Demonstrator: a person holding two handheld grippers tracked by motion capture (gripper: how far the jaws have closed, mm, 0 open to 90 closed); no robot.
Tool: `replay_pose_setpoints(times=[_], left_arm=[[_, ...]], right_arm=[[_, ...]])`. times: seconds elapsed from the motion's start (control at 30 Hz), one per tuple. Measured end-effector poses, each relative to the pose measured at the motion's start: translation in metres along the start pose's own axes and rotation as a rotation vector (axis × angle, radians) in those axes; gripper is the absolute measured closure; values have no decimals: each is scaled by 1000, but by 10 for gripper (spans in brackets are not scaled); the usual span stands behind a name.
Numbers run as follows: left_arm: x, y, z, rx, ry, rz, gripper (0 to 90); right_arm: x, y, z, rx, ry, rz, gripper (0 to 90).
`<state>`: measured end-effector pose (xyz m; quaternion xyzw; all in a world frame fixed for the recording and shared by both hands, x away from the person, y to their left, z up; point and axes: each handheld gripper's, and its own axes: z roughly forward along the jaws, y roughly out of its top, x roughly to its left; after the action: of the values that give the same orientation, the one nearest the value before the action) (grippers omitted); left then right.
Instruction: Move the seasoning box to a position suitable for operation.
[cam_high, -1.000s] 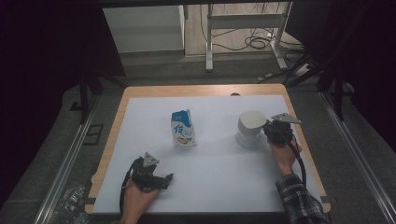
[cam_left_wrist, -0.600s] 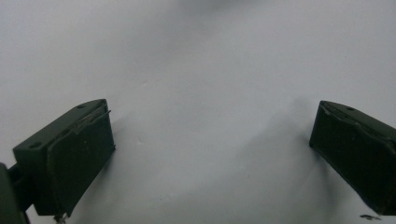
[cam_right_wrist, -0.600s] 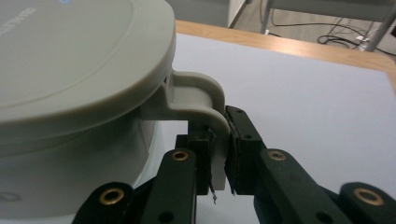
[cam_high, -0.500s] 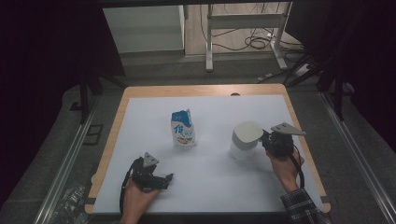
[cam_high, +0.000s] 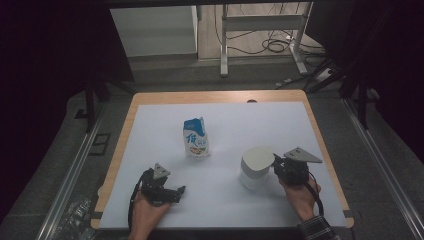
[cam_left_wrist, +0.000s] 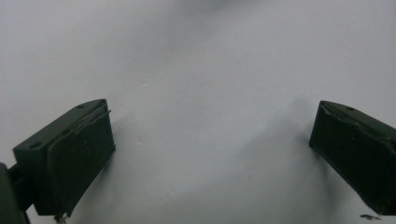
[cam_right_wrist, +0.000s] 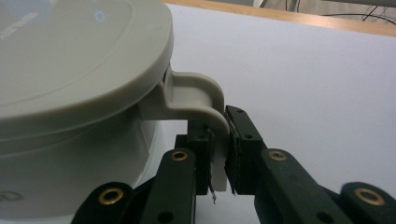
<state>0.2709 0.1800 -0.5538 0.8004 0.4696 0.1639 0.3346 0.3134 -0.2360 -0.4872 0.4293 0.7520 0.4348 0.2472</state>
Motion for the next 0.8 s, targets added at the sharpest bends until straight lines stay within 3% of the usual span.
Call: replay_pose_setpoints(times=[0.4, 0.63, 0.7, 0.8], left_arm=[[0, 0, 0, -3, 0, -4, 0], [0, 0, 0, 0, 0, 0, 0], [0, 0, 0, 0, 0, -1, 0], [0, 0, 0, 0, 0, 0, 0]], right_arm=[[2, -12, 7, -9, -30, -17, 797], [-3, -15, 5, 1, 3, -8, 779], [-5, -16, 5, 20, 25, -7, 733], [-4, -18, 6, 50, 20, -44, 688]])
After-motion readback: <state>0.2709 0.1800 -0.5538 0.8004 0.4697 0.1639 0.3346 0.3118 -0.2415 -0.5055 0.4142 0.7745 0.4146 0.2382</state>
